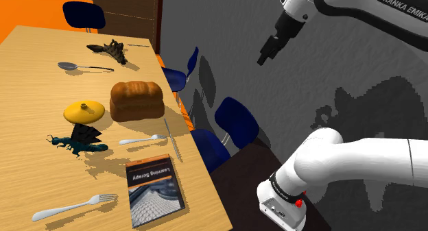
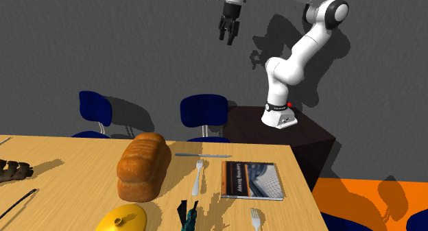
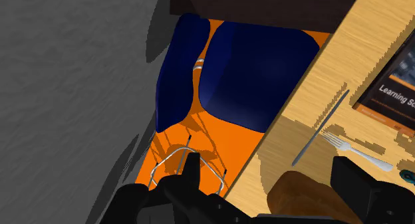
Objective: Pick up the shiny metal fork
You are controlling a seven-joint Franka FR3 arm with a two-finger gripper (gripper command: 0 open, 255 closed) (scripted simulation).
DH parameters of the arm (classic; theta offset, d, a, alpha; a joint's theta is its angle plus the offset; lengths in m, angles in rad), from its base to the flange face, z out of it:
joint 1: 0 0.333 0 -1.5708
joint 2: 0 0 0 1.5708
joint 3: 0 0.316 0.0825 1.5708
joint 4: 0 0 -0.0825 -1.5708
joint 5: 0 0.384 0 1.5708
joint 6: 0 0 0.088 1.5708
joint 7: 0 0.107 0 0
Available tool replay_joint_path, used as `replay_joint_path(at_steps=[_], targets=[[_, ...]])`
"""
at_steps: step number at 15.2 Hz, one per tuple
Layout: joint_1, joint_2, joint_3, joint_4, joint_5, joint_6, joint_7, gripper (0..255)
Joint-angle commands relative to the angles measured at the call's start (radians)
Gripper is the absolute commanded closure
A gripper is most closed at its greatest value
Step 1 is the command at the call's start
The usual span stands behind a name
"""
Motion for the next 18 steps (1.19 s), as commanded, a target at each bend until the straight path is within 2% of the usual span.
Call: replay_joint_path(at_steps=[1, 9, 18], targets=[[0.0, 0.0, 0.0, 0.0, 0.0, 0.0, 0.0, 0], [0.066, 0.207, 0.015, -0.038, 0.03, 0.186, -0.049, 0], [0.133, 0.481, 0.042, -0.012, 0.063, 0.367, -0.113, 0]])
